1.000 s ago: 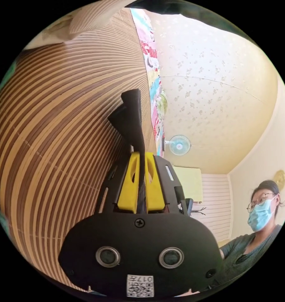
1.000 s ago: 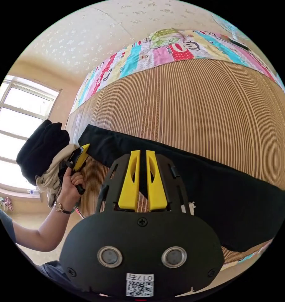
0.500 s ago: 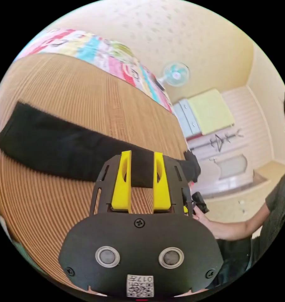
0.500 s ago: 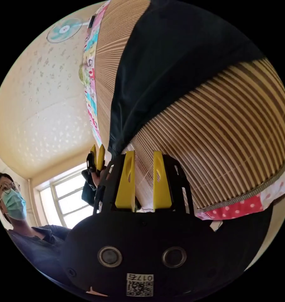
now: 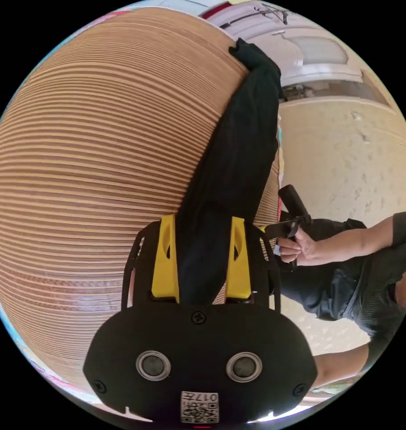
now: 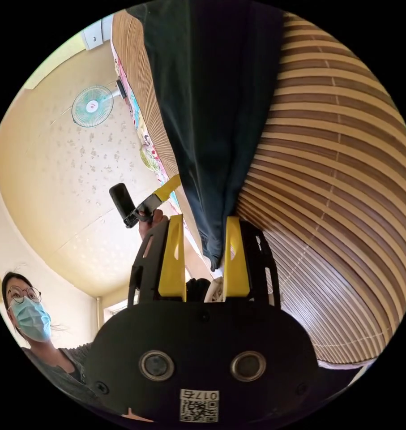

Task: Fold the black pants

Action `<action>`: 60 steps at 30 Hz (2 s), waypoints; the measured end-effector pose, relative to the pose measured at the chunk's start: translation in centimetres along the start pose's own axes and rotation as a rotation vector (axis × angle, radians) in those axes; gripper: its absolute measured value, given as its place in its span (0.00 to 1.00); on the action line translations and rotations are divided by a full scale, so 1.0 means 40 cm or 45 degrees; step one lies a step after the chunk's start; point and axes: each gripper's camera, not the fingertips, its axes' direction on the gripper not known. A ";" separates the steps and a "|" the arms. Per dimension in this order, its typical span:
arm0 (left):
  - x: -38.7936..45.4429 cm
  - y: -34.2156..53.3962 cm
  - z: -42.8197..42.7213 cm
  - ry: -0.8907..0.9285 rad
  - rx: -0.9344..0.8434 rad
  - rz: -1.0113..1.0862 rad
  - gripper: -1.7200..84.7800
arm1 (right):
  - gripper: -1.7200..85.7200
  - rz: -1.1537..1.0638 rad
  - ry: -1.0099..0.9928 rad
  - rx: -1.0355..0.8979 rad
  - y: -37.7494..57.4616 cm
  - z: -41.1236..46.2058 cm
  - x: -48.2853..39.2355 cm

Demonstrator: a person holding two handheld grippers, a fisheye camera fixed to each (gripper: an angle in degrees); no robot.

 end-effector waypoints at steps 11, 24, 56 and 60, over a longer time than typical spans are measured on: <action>-0.107 -0.205 0.110 0.059 -0.177 0.066 0.10 | 0.15 0.070 -0.100 0.041 0.066 -0.033 0.088; -0.188 -0.194 0.153 0.695 0.030 -0.019 0.06 | 0.05 -0.121 -0.135 -0.179 0.242 -0.146 0.121; 1.013 0.263 -0.270 0.546 1.305 0.712 0.06 | 0.03 -1.861 -0.212 -0.549 1.295 -0.904 -0.647; 1.027 0.322 -0.332 0.491 1.405 0.675 0.06 | 0.03 -1.910 -0.234 -0.577 1.331 -0.834 -0.716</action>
